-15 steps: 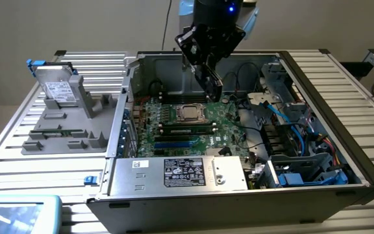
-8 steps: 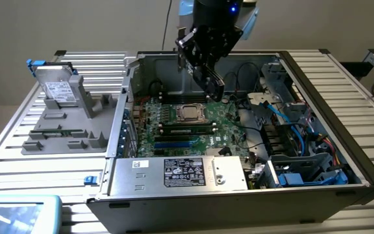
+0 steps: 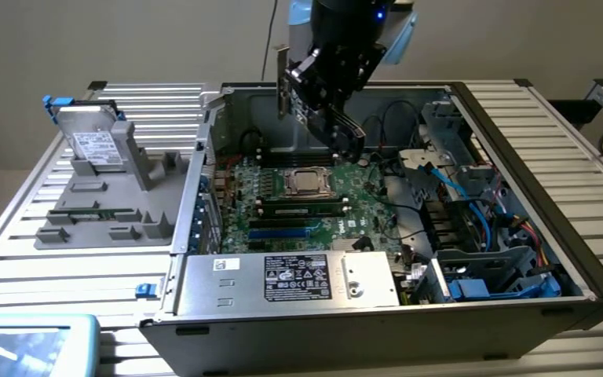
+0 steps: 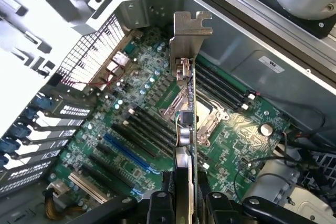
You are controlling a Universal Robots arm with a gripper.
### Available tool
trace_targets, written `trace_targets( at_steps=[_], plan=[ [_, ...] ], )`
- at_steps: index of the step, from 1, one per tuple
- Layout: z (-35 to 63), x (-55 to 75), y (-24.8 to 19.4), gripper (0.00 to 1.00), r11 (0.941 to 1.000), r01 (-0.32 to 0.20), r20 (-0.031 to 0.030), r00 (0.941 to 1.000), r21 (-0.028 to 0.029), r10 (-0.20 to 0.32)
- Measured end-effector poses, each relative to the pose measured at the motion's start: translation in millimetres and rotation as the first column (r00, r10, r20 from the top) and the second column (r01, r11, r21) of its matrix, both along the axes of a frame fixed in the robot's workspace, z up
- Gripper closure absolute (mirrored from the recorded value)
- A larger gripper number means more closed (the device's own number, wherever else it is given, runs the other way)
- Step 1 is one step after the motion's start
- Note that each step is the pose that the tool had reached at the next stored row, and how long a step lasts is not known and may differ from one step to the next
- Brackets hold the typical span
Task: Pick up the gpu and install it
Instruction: 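Insert the gpu into the slot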
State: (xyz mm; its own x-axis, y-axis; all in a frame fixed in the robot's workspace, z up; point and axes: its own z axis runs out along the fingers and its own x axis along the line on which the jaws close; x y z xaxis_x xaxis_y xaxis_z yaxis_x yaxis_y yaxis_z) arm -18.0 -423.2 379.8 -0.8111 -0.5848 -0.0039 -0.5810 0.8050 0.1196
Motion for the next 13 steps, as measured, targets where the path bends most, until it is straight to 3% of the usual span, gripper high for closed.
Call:
trace_targets(
  at_steps=[3, 7, 13],
  plan=[
    [-0.4, 0.0, 0.0, 0.72, 0.9985, -0.055, 0.0000, 0.9985, 0.0000, 0.055],
    [-0.9, 0.0, 0.0, 0.72, 0.9919, -0.127, 0.0000, 0.9919, -0.0001, 0.127],
    [-1.7, 0.0, 0.0, 0.72, 0.9719, -0.235, 0.0000, 0.9719, 0.0000, 0.235]
  ],
)
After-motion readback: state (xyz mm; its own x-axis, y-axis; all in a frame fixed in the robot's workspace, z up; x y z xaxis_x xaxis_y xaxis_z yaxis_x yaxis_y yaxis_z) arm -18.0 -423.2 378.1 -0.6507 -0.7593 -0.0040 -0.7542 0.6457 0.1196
